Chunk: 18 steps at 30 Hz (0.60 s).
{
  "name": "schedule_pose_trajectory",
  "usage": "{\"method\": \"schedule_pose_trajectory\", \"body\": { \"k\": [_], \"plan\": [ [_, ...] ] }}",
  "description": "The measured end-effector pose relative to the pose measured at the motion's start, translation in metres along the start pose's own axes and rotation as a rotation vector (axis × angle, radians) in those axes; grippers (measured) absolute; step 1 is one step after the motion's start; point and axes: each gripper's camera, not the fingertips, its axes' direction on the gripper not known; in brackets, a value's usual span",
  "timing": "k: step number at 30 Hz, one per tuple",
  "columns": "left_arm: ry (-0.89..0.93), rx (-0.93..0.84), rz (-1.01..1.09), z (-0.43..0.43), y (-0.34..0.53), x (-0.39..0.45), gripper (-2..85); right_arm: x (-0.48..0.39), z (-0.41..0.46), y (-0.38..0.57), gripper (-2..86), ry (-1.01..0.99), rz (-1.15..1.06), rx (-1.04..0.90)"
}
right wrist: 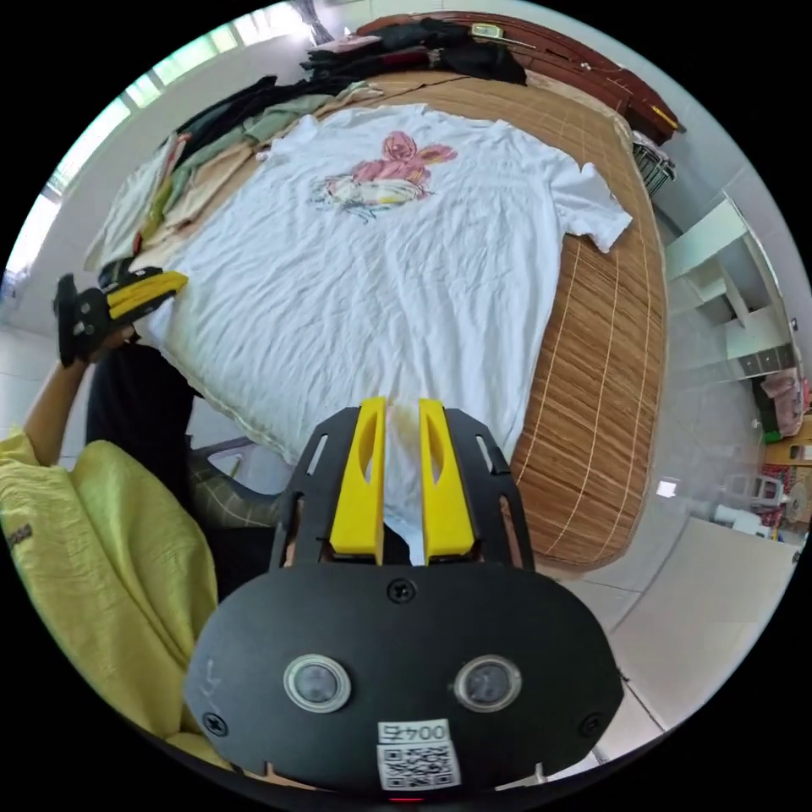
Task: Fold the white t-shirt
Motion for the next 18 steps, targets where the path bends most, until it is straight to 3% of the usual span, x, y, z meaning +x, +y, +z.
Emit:
{"method": "schedule_pose_trajectory", "body": {
  "k": [5,8,14,18],
  "plan": [
    [-0.022,0.104,0.009,-0.016,-0.035,0.000,4.3,0.122,-0.068,0.001,8.5,-0.241,0.252,0.354],
    [-0.027,0.113,0.083,0.003,-0.070,0.017,7.8,0.207,-0.069,-0.021,10.9,-0.428,0.372,0.429],
    [0.024,0.151,0.163,0.056,-0.127,0.040,9.3,0.336,-0.041,-0.093,12.1,-0.608,0.533,0.456],
    [0.075,0.113,0.176,0.099,-0.142,0.039,9.1,0.390,-0.024,-0.133,12.3,-0.611,0.601,0.446]
  ]
}}
